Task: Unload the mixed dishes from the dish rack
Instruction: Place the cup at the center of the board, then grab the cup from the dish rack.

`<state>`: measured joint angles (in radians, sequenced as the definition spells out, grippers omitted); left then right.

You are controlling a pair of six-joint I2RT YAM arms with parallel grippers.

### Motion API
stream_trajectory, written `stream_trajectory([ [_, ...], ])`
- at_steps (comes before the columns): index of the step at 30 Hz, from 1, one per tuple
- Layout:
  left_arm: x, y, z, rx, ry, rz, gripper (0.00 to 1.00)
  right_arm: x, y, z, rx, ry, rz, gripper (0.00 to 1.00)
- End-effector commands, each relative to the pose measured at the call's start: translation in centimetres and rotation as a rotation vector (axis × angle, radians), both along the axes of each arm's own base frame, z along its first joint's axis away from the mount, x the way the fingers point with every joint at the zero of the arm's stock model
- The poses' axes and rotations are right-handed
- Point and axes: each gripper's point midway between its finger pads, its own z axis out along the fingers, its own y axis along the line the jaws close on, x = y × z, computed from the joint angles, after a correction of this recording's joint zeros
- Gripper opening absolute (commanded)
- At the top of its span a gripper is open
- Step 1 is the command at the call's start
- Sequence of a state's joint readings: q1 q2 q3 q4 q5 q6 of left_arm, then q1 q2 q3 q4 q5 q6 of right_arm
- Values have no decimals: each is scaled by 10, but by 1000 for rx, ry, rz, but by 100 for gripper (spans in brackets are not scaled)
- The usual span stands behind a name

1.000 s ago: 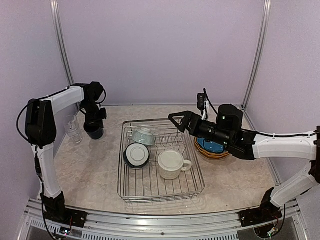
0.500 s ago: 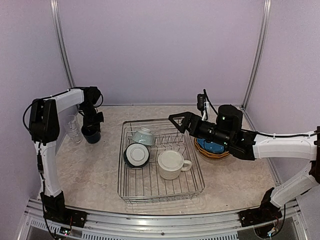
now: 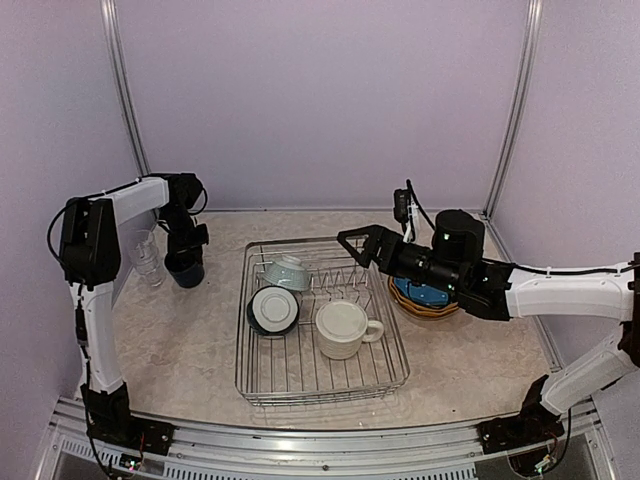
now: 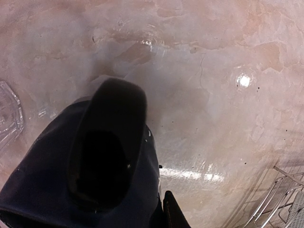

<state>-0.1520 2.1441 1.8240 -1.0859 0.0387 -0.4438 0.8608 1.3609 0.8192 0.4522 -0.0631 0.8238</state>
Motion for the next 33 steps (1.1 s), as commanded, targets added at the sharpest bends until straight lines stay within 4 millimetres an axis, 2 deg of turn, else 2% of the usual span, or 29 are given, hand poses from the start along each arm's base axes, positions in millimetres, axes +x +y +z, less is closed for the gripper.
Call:
stream_trajectory([
  [1,7,1,6,-8,-18,-3,15,-1,-7,-4,-26,11,-11,100],
  [6,8,1,9,-14,-22,-2,26,0,-5,-6,-58,16,-11,100],
  [10,8,0,23,-20,-54,-10,35,3,-5,-12,-136,25,-19,100],
  [13,9,-1,44,-30,-114,-17,43,5,-3,-20,-212,36,-24,100],
  [19,7,-10,92,-65,-283,-53,59,-2,14,-50,-445,51,20,100],
  [21,4,-16,114,-80,-353,-70,62,-6,15,-63,-566,55,29,100],
  [24,-1,-28,135,-111,-427,-106,65,-16,12,-79,-748,58,60,100],
  [28,-11,-42,169,-154,-526,-147,66,-42,8,-100,-914,80,191,100],
  [33,-21,-60,185,-186,-563,-193,66,-65,-12,-118,-1013,117,294,100],
])
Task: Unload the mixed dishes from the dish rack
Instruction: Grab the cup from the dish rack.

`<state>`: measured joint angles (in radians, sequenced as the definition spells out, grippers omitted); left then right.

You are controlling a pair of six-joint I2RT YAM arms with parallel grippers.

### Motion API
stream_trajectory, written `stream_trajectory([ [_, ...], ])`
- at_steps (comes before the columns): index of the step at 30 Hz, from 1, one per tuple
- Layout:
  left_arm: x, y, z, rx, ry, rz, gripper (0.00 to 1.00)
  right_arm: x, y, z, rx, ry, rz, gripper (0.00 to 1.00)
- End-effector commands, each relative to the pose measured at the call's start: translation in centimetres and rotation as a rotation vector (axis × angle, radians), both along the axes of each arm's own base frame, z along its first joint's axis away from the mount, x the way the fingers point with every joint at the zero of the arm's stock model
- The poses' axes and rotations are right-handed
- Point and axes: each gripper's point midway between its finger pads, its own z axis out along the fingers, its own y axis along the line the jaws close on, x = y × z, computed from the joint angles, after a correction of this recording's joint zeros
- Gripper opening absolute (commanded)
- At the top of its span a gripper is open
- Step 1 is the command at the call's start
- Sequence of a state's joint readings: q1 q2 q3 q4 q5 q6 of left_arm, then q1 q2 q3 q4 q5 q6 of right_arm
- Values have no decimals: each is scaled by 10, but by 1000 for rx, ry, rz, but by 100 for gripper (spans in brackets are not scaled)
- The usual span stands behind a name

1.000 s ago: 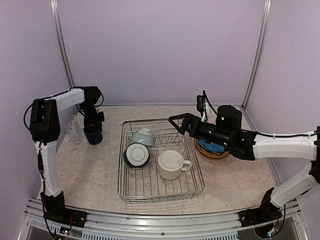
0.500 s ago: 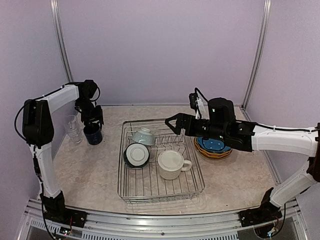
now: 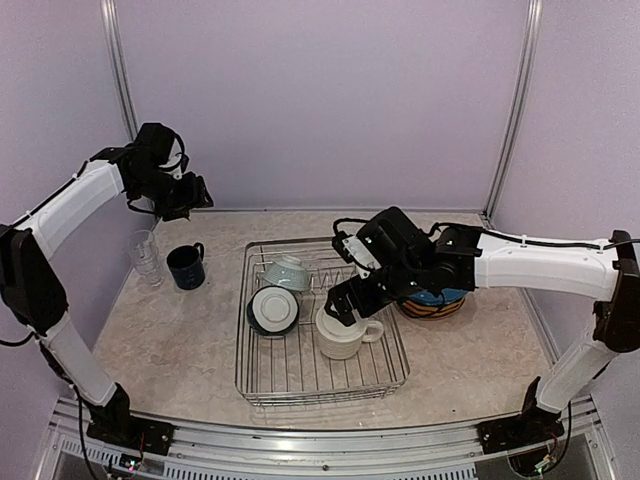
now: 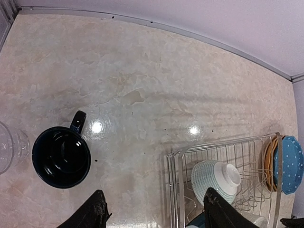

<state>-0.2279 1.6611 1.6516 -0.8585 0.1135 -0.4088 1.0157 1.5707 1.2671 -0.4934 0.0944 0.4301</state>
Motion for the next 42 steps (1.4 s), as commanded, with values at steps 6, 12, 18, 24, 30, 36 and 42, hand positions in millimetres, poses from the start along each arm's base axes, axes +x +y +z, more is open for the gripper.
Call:
stream_trajectory([
  [6,-10,-33,12,-37,-44,-108,66,-36,-48,-35,-298,76,171,100],
  [12,-12,-41,7,-28,-32,-125,66,-37,-56,-58,-420,96,215,97],
  [18,-12,-45,1,-25,-15,-136,66,-42,-43,-72,-413,126,285,82],
  [24,-11,-46,-6,-12,0,-136,67,-45,-31,-83,-426,124,317,69],
  [30,-10,-47,-9,-13,9,-140,67,-52,-21,-90,-423,113,333,50],
  [36,-10,-48,-11,-14,14,-142,67,-52,-18,-92,-404,71,315,44],
  [42,-9,-49,-13,-13,19,-143,67,-51,-15,-95,-390,40,316,45],
])
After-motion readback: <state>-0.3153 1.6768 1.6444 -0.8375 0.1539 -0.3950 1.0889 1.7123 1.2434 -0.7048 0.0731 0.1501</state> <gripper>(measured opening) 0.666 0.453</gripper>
